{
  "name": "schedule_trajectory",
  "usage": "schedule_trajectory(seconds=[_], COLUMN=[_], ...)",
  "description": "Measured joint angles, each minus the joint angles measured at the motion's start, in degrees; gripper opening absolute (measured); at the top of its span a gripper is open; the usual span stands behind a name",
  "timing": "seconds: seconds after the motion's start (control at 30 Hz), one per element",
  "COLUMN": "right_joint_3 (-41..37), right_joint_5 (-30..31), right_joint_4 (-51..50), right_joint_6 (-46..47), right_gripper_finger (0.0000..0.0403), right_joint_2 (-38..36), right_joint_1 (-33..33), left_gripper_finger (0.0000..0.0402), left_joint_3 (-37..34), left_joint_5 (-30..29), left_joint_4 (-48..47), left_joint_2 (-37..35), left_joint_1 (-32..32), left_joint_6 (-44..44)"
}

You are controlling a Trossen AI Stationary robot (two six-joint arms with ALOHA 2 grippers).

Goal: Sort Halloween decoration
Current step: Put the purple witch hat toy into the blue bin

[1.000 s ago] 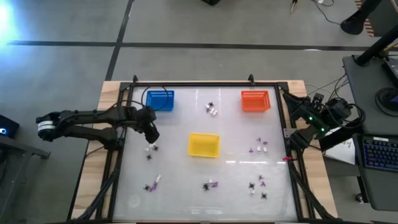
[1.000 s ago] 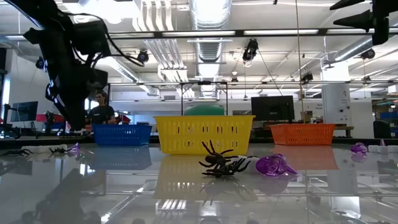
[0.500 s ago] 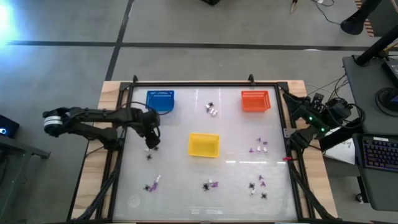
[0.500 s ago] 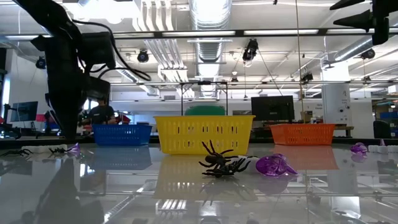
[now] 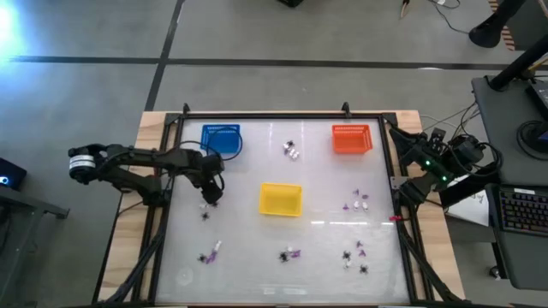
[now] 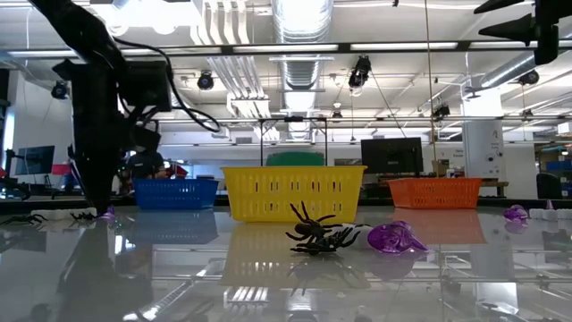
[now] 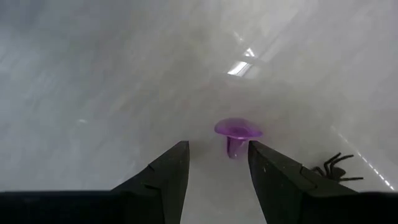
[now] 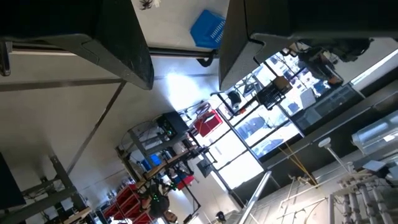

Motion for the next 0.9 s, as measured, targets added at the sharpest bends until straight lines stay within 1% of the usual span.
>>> schedule_trajectory(seconds=[0.13,0.27,0.4,0.57,0.73,0.9], right_joint_3=[0.0,0.0,0.0,0.0,0.0,0.0], right_joint_5=[0.0,-0.2,-2.7,-3.0,-3.0,-3.0], right_joint_4=[0.0,0.0,0.0,0.0,0.0,0.0], right_joint_6=[0.0,0.0,0.0,0.0,0.0,0.0], right_gripper_finger=[0.0176,0.0176,0.0176,0.0176,0.0176,0.0176], right_joint_2=[0.0,0.0,0.0,0.0,0.0,0.0], right_joint_1=[0.0,0.0,0.0,0.0,0.0,0.0], left_gripper_finger=[0.015,0.015,0.015,0.0146,0.0115,0.0061], left_joint_3=[0.1,0.2,0.2,0.2,0.2,0.2], left_joint_5=[-0.3,-1.8,-2.2,-2.5,-2.8,-3.1], left_joint_4=[0.9,1.3,1.4,1.6,1.4,1.2], left_joint_2=[1.2,2.1,3.1,3.4,3.4,3.4], left_joint_1=[0.0,0.0,0.0,0.0,0.0,0.0], left_joint_6=[-0.1,-0.1,-0.2,-1.5,-1.9,-1.3])
